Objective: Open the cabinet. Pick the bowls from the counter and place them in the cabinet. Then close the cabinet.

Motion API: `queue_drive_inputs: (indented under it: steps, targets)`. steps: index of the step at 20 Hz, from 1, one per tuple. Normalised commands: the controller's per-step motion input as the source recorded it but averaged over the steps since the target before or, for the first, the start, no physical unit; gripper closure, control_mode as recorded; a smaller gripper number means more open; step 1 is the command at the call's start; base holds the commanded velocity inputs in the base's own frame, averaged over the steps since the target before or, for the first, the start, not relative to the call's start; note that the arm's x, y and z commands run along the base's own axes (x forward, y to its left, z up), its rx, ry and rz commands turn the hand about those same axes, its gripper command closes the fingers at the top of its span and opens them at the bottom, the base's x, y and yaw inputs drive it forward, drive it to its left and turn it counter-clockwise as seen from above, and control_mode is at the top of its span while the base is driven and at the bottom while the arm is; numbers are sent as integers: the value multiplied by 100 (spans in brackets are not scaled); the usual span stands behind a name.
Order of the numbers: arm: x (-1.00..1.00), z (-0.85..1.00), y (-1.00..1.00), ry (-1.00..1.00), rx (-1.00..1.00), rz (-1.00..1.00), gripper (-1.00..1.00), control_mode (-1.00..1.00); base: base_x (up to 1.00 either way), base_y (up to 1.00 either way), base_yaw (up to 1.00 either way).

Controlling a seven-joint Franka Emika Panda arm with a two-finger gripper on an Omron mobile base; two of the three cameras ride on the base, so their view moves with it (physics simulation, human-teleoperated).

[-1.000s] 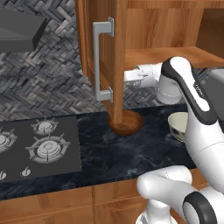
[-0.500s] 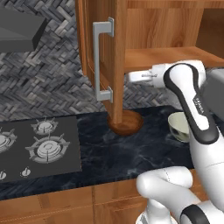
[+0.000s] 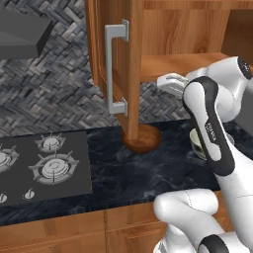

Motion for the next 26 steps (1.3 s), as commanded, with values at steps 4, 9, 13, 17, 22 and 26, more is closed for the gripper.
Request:
queue_drive_inputs:
  steps: [4,9,13,17,22,26]
  targets:
    - [17,-47,-69,20,-19,-40,-100,-100,0,0,0]
    - [9,-87,-48,4,-20,-31,-100,-100,0,0,0]
    - [14,-70,-24,0,-16,-21,-100,-100,0,0,0]
    - [33,-26,-8,0,-5,-8,-100,-100,0,0,0]
    - [25,-21,0,10,0,0,-100,-100,0,0,0]
    - [16,-23,0,15,0,0,-100,-100,0,0,0]
